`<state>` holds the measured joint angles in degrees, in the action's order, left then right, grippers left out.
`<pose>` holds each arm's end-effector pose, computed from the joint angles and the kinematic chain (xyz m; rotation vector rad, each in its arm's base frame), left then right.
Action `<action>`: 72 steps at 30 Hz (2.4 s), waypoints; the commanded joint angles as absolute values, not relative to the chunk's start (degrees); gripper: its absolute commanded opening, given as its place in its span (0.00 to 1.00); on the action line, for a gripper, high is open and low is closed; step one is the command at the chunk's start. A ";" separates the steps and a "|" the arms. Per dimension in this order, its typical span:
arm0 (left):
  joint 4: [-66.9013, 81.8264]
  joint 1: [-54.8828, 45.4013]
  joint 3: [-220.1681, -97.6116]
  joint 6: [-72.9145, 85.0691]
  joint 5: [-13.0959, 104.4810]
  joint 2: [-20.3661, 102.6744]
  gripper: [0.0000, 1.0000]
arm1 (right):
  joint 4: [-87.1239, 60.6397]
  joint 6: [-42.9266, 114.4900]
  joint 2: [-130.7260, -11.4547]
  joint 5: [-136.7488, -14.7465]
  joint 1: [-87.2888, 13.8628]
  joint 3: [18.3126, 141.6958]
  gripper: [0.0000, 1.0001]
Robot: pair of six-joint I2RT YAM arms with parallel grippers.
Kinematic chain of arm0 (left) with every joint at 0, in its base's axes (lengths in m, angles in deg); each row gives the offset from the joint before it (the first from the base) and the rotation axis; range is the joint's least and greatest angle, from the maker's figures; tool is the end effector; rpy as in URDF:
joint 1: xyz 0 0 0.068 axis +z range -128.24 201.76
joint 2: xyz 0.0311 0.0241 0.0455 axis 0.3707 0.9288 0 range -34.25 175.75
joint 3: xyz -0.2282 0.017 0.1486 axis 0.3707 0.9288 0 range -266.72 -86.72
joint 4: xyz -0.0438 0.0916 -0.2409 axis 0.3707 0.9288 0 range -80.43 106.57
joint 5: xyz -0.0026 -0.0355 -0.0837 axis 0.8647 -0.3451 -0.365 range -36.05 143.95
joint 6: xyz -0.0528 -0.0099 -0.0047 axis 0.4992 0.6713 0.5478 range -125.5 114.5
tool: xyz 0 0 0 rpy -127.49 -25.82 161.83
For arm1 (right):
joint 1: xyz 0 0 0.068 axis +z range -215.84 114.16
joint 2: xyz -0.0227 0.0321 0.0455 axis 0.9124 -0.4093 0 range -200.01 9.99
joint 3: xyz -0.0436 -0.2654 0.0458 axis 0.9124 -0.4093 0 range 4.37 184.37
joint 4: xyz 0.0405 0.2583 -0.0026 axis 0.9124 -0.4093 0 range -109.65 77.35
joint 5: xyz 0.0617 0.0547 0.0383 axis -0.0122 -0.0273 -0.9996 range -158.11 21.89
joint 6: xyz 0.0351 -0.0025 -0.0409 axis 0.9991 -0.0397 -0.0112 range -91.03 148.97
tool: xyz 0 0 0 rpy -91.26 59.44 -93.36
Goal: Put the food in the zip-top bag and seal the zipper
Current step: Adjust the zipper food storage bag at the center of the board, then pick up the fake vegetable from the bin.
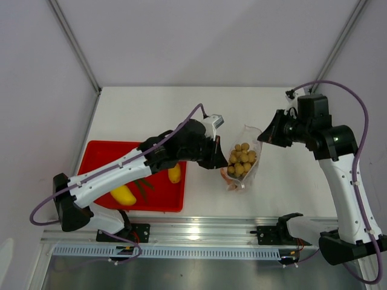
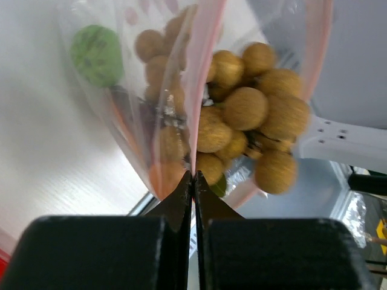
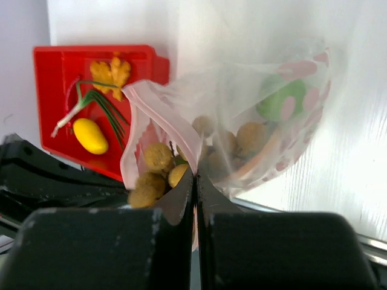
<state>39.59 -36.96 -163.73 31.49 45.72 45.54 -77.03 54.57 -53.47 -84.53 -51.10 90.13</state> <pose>0.1579 -0.2697 0.3622 0.5348 2.2962 -1.0658 0.1776 0.0570 0.4257 0.0729 2.3669 0.6822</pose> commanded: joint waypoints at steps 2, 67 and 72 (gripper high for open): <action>37.69 -37.39 -172.22 30.36 40.78 40.02 0.01 | -80.83 52.52 -55.39 -84.01 -51.43 106.21 0.00; 58.98 22.71 -130.41 40.11 62.04 13.63 0.99 | -58.70 54.99 -49.77 -90.08 -40.88 74.86 0.00; 55.10 33.07 -128.56 39.06 59.94 18.39 0.97 | -58.35 54.72 -49.69 -90.17 -38.95 73.98 0.00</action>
<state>59.74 28.06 -129.29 40.32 62.66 16.88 -60.94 54.86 -49.93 -89.65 -39.88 74.19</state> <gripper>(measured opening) 0.977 0.006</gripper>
